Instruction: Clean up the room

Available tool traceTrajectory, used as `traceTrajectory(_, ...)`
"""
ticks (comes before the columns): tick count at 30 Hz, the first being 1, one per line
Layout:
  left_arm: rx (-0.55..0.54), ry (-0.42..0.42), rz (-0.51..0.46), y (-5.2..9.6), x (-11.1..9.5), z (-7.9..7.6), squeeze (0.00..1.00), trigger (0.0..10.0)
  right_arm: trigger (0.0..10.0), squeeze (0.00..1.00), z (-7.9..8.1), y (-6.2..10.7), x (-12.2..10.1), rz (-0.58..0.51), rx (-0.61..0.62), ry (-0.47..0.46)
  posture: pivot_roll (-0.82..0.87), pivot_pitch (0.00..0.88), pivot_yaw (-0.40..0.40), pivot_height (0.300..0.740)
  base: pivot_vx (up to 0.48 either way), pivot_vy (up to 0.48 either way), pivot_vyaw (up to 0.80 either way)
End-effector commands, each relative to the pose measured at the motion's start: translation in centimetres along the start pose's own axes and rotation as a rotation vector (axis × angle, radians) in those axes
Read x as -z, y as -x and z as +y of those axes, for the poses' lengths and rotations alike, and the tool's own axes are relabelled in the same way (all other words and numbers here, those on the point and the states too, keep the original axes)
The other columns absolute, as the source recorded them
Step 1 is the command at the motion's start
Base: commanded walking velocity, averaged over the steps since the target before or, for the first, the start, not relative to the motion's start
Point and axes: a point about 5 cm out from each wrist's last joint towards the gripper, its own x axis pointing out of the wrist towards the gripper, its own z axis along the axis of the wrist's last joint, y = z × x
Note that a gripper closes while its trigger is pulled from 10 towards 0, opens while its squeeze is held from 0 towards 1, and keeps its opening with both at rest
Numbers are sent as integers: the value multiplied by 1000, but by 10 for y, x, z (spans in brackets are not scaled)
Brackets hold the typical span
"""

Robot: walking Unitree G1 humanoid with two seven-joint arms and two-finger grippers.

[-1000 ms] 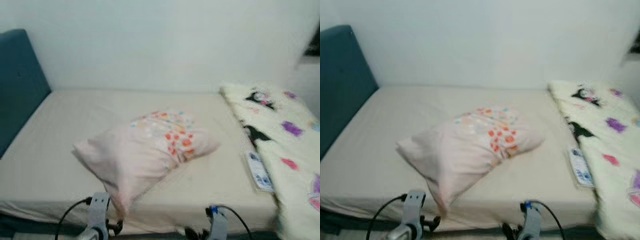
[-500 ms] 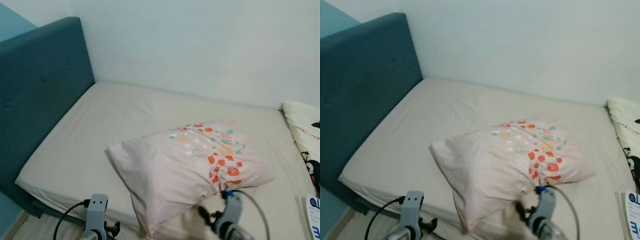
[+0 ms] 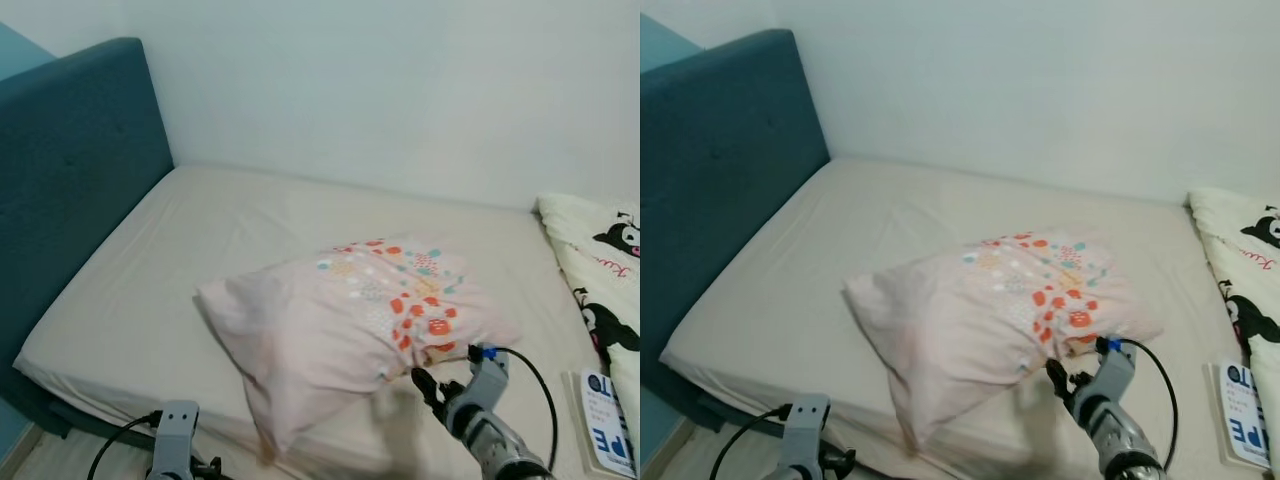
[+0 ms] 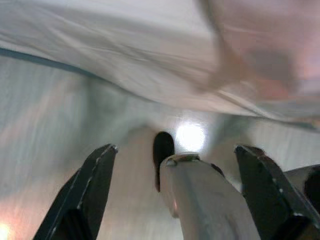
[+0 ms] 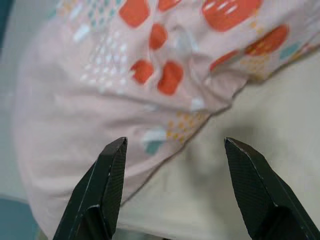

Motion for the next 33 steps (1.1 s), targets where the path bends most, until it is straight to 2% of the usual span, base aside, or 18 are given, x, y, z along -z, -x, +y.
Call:
traceTrajectory(1,-9,15,6,0,1,2,0,10000,10000,0,4,-1,1,4,-15,-15,106,93,-11,721,0,0,0)
traceTrajectory(6,-10,-5,2,1,1,4,0,10000,10000,0,17,-7,-3,-5,-80,-31,115,111,-1,721,0,0,0)
traceTrajectory(14,-22,-13,0,4,7,12,0,10000,10000,0,25,-12,-5,19,-104,-86,144,151,7,711,0,0,0)
traceTrajectory(22,-54,7,-35,8,5,26,0,10000,10000,0,35,-17,-28,-64,-159,-151,164,202,10,681,0,0,0)
traceTrajectory(25,-80,40,-79,7,-7,32,0,10000,10000,0,39,-19,-43,-118,-192,-195,174,225,12,666,0,0,0)
traceTrajectory(27,-93,92,-148,5,-24,37,0,10000,10000,0,38,-19,-52,-154,-196,-222,192,239,20,656,0,0,0)
traceTrajectory(28,-93,92,-148,5,-24,37,0,10000,10000,0,38,-19,-52,-154,-196,-222,192,239,20,656,0,0,0)
traceTrajectory(29,-91,123,-211,4,-41,39,0,10000,10000,0,37,-18,-58,-182,-196,-251,200,248,24,646,0,0,0)
traceTrajectory(30,-86,121,-243,4,-50,41,0,10000,10000,0,36,-18,-61,-197,-193,-269,208,258,29,641,0,0,0)
traceTrajectory(32,-86,121,-243,4,-50,41,0,10000,10000,0,36,-18,-61,-197,-193,-269,208,258,29,641,0,0,0)
traceTrajectory(33,-82,122,-273,4,-58,42,0,10000,10000,0,36,-18,-63,-207,-190,-285,210,265,31,636,0,0,0)
